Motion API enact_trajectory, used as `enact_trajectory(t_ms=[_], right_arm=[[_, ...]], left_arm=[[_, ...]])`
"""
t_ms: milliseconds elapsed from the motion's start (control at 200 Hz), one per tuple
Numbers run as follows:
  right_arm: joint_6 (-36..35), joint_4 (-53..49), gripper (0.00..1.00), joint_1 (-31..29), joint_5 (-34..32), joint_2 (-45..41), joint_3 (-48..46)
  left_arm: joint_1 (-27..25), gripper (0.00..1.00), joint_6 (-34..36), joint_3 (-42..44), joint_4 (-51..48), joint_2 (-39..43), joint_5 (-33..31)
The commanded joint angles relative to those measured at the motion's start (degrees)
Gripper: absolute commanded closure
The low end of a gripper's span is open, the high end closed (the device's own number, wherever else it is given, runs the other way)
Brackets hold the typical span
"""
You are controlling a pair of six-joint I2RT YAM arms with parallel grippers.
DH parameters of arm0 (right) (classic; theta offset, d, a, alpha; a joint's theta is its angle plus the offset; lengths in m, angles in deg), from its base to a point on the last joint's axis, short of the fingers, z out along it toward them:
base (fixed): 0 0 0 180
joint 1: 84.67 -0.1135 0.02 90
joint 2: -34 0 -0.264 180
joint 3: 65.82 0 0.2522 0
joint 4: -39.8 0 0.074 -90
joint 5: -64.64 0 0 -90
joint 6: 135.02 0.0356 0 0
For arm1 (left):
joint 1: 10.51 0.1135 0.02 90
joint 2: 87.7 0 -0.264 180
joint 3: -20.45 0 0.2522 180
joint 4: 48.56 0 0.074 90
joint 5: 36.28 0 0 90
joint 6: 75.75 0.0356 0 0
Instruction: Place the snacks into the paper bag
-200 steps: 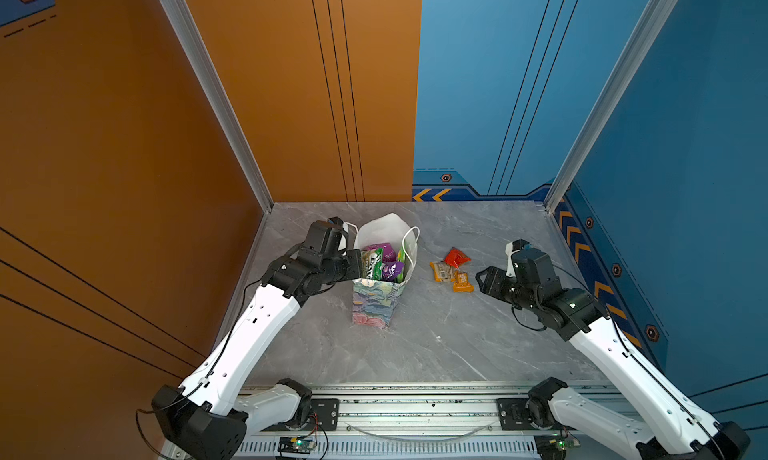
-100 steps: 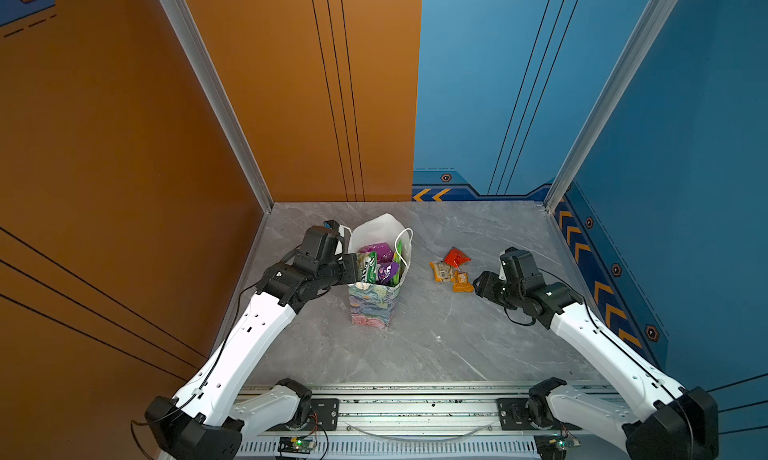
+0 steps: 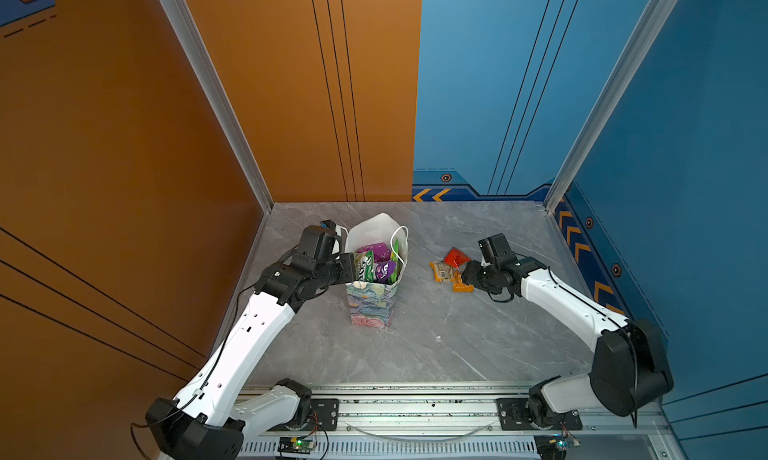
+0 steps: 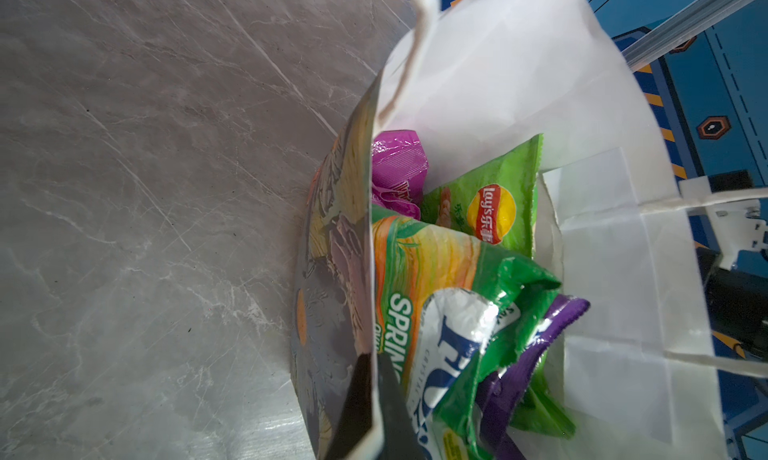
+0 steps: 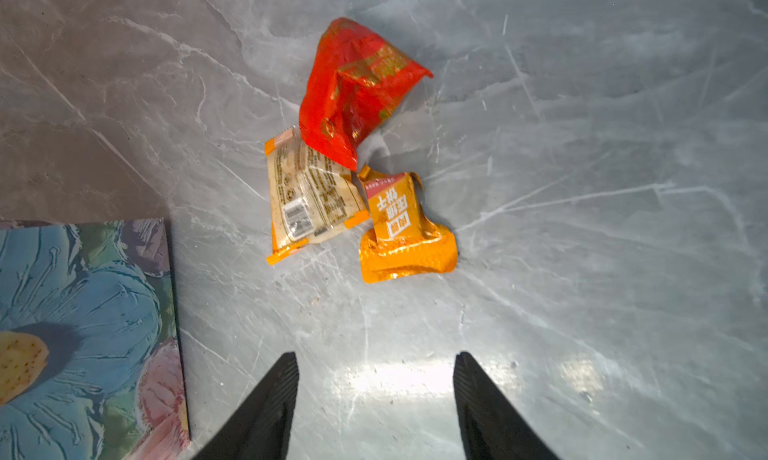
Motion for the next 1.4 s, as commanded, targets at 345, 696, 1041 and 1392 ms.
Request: enact_trajectory(t_ms=[345,696,1041,1392], right_arm=[[-3.35,-1.55,0.38,0.04,-1.32,12.89,11.19],[-1.91,-1.92,0.33,0.51,-2.69,21.1,18.03],[1.17,-3.57,0.3,1.7,-4.42,28.1,24.33],[0.9,-3.82,0.35,2.44,-3.47,32.09,25.98]], left_arm=[[1.47,0.99,0.86,-0.18,3.71,2.16,-0.09],[1.7,0.99,0.73,-0.22,3.71,2.1,0.06],[1.74,0.99,0.74,-0.18,3.8,2.14,0.17],[1.9,0.98,0.7,-0.17,3.8,2.25,0.41]])
